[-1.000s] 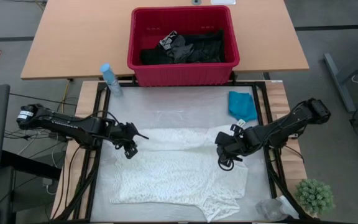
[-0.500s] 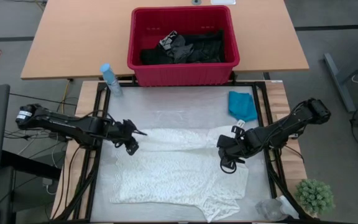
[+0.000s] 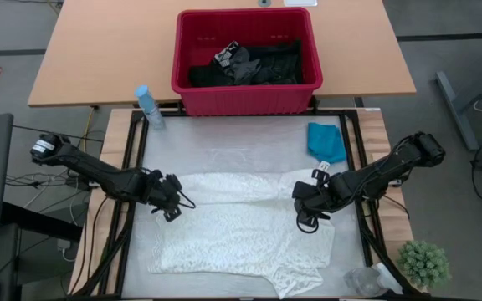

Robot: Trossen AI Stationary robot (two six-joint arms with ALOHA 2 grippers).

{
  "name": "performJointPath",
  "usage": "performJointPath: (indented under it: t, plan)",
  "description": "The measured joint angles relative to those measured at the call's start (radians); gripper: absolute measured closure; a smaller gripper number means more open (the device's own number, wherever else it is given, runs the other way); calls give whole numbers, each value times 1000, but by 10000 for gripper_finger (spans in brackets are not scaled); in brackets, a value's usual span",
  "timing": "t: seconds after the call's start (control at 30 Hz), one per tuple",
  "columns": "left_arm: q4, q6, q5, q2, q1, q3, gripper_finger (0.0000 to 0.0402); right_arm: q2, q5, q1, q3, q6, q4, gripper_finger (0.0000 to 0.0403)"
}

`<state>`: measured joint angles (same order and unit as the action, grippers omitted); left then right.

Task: Fold laundry
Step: Fold the white shirt

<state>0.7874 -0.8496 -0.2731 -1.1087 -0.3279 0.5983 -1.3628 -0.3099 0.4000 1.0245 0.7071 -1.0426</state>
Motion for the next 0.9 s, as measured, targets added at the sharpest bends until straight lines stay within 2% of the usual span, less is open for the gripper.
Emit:
performJointPath:
  t: [0.23, 0.3, 0.5, 0.67, 0.9]
  plan:
    - [-35, 42, 98, -98, -13, 0, 280, 0, 0, 0, 0, 0, 0, 385]
    - [-33, 34, 129, -108, -13, 0, 299, 0, 0, 0, 0, 0, 0, 385]
    - [-5, 26, 206, -109, -36, 60, 392, 0, 0, 0, 0, -9, -1, 385]
    - [9, 33, 219, -109, -69, 77, 387, 0, -1, 0, 0, -9, -1, 385]
    - [181, 5, 269, -109, -65, 83, 386, 0, -3, 0, 0, -33, -3, 385]
